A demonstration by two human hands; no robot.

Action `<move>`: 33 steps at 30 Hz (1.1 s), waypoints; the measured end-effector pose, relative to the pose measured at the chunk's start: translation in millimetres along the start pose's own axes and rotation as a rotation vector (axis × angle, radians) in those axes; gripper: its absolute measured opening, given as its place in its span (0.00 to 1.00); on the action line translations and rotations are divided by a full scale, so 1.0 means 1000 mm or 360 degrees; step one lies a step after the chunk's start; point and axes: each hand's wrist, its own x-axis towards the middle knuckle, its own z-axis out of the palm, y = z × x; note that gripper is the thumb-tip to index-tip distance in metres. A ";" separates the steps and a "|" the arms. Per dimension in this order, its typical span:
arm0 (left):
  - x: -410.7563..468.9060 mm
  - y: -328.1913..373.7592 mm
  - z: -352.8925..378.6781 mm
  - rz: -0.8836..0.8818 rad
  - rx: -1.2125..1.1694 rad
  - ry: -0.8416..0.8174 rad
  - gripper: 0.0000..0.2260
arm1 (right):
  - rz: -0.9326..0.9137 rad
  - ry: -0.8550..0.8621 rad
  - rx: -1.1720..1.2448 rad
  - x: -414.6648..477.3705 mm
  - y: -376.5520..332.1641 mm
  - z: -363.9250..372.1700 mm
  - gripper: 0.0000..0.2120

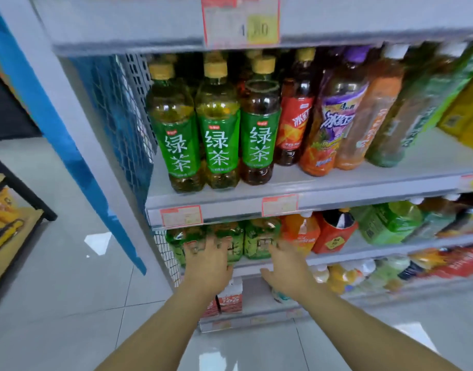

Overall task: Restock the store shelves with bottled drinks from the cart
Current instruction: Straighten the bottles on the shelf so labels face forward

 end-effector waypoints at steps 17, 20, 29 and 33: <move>-0.158 0.125 -0.047 0.0230 -0.1172 -0.0733 0.17 | 0.0954 -0.0469 0.1407 -0.236 0.053 -0.074 0.18; -0.173 0.172 -0.039 0.0320 -0.1154 -0.0847 0.16 | 0.1155 -0.0518 0.1529 -0.281 0.096 -0.072 0.18; -0.164 0.394 -0.041 0.0443 -0.1122 -0.0844 0.16 | 0.1314 -0.0242 0.1515 -0.377 0.289 -0.145 0.17; -0.162 0.489 -0.048 0.0517 -0.1190 -0.0876 0.15 | 0.1457 -0.0020 0.1436 -0.414 0.369 -0.180 0.15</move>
